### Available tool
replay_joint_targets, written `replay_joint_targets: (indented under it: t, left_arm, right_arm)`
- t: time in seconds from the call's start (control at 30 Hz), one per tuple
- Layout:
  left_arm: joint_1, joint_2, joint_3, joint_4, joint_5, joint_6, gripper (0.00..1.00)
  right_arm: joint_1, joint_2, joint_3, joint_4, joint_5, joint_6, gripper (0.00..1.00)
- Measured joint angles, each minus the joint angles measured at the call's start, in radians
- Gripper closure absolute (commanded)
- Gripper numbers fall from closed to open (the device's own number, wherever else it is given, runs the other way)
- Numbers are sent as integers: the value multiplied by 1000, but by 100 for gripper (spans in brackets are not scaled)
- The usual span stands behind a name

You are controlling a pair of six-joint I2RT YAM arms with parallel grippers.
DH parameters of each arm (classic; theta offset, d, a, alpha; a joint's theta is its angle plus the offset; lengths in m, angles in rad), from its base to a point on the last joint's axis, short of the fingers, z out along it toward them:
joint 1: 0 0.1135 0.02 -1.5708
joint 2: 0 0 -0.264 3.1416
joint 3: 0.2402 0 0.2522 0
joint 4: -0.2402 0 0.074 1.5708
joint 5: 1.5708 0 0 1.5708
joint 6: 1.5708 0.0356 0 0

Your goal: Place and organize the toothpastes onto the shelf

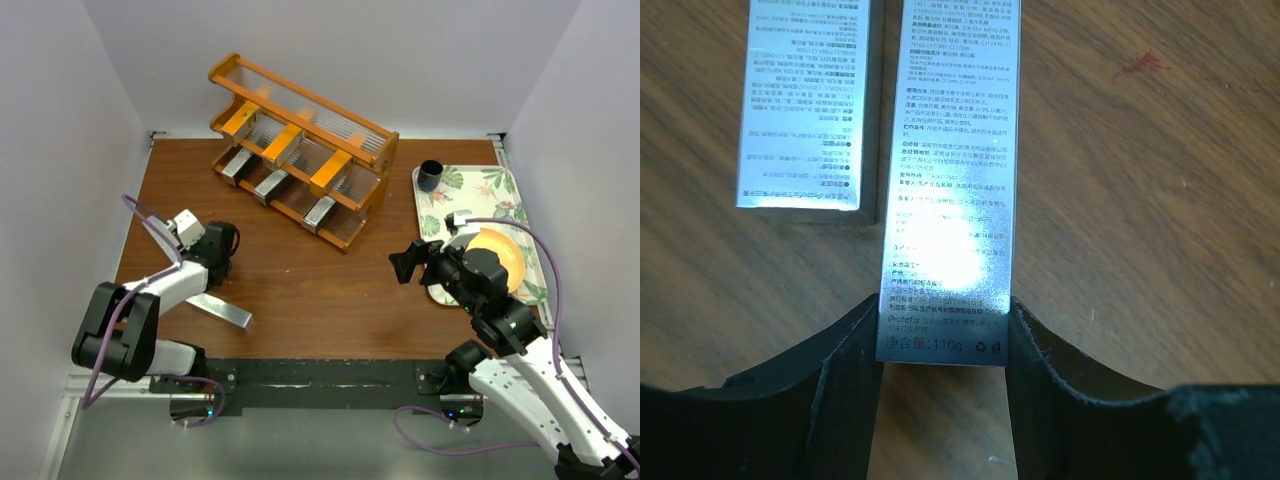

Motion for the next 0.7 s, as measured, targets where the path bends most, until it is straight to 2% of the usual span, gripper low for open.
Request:
replay_joint_targets:
  t: [0.33, 0.47, 0.7]
  left_arm:
    - [0, -189, 92, -170, 32, 130, 93]
    - [0, -291, 129, -214, 40, 199, 96]
    - [0, -364, 270, -254, 71, 386, 97]
  right_arm:
    - [0, 0, 0, 0, 0, 0, 2]
    - [0, 0, 0, 0, 0, 0, 2]
    - [0, 0, 0, 0, 0, -1, 2]
